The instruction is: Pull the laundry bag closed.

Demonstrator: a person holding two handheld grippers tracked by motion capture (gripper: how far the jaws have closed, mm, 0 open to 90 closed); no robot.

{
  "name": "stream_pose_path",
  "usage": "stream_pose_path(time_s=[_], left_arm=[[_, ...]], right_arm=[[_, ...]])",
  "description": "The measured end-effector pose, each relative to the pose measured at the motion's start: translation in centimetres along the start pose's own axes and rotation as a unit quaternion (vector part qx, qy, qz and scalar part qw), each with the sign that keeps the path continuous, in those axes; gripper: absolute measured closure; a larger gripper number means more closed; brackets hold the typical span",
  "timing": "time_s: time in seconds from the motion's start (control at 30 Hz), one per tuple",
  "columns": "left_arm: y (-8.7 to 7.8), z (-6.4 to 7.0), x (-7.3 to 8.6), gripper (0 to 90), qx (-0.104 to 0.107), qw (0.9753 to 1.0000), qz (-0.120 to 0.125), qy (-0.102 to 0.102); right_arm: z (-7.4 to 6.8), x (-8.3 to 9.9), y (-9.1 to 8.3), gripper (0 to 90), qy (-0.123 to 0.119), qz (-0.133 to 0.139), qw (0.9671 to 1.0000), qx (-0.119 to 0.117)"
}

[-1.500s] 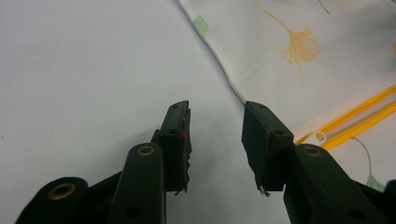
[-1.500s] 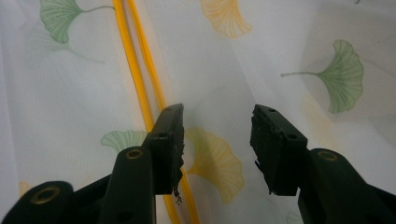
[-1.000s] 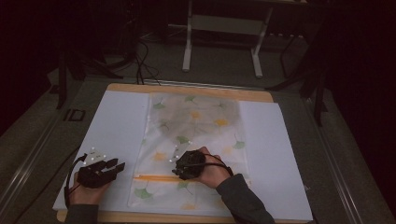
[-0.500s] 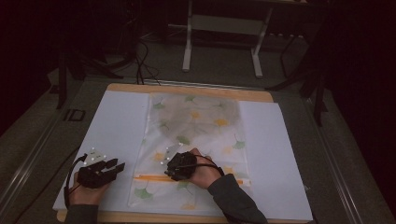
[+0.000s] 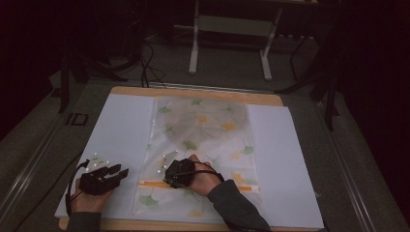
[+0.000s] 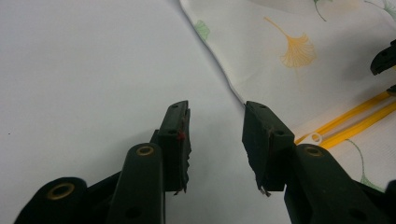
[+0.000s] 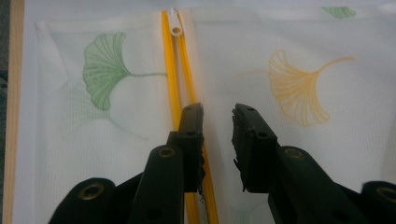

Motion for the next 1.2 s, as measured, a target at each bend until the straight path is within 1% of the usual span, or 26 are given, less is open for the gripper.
stream_pose_path(time_s=[0.47,0.53,0.77,0.83,0.93,1.03,1.2], left_arm=[[-0.1,-0.2,0.0,61.2,-0.003,1.0000,0.002,-0.001],[-0.1,-0.2,0.0,61.0,-0.003,1.0000,0.002,-0.001],[-0.2,-0.2,0.0,61.0,-0.004,1.0000,0.002,-0.002],[-0.2,-0.2,0.0,61.0,-0.004,1.0000,0.002,-0.001],[-0.3,-0.3,0.0,60.9,-0.005,1.0000,0.001,-0.001],[-0.3,-0.4,0.0,60.8,-0.006,1.0000,0.003,-0.004],[-0.4,-0.5,0.0,60.8,-0.007,1.0000,0.004,-0.005]], right_arm=[[-1.0,-1.7,1.5,72.1,-0.008,0.008,0.9998,-0.014],[-1.2,-2.0,1.9,72.1,-0.013,0.005,0.9998,-0.017],[-1.5,-2.7,2.8,72.1,-0.017,0.000,0.9996,-0.025],[-1.6,-2.8,2.9,72.1,-0.014,0.000,0.9996,-0.025],[-1.7,-3.2,3.2,71.8,-0.014,0.001,0.9994,-0.030],[-2.0,-3.6,3.7,72.0,-0.016,-0.003,0.9990,-0.041],[-2.1,-3.9,4.2,72.3,-0.020,-0.008,0.9988,-0.044]])
Point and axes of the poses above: each handheld gripper's, and its own axes: y roughly forward along the jaws, x roughly out of its underside, z roughly to its right, the point moved 9 cm from there along y, roughly forward along the jaws, and after that the axes turned 4 degrees about z, right-handed, at the moved point
